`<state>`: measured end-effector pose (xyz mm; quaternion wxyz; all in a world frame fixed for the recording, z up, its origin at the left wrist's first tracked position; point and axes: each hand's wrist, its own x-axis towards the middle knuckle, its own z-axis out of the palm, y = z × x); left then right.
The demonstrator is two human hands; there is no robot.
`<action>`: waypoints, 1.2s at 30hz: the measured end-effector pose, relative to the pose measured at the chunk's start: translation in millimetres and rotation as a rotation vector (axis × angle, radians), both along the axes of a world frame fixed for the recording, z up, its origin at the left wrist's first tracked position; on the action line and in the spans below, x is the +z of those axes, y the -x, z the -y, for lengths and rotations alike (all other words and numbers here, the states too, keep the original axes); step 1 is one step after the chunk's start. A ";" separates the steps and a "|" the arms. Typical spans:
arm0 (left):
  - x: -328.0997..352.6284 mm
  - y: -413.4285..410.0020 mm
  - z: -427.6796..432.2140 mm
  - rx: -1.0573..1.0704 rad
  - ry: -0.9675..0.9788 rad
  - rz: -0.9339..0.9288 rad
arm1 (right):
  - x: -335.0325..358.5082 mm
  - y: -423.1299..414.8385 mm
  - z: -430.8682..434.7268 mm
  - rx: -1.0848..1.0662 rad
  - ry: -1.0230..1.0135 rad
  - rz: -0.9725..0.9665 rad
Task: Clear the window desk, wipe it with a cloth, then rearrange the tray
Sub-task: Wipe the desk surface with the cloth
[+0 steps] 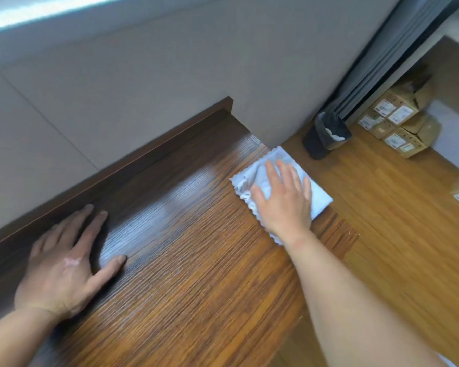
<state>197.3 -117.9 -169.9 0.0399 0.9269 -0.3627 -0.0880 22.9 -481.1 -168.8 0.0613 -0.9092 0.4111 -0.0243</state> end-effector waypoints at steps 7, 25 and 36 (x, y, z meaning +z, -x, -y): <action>-10.4 -1.2 -0.7 0.009 0.079 -0.011 | -31.5 93.8 -236.8 0.558 0.023 0.051; -29.3 25.3 18.4 0.080 0.130 0.048 | 0.6 109.9 27.1 0.105 -0.060 -0.025; -8.9 36.9 27.0 0.109 0.079 0.079 | -1.8 145.5 -75.7 0.011 -0.007 0.016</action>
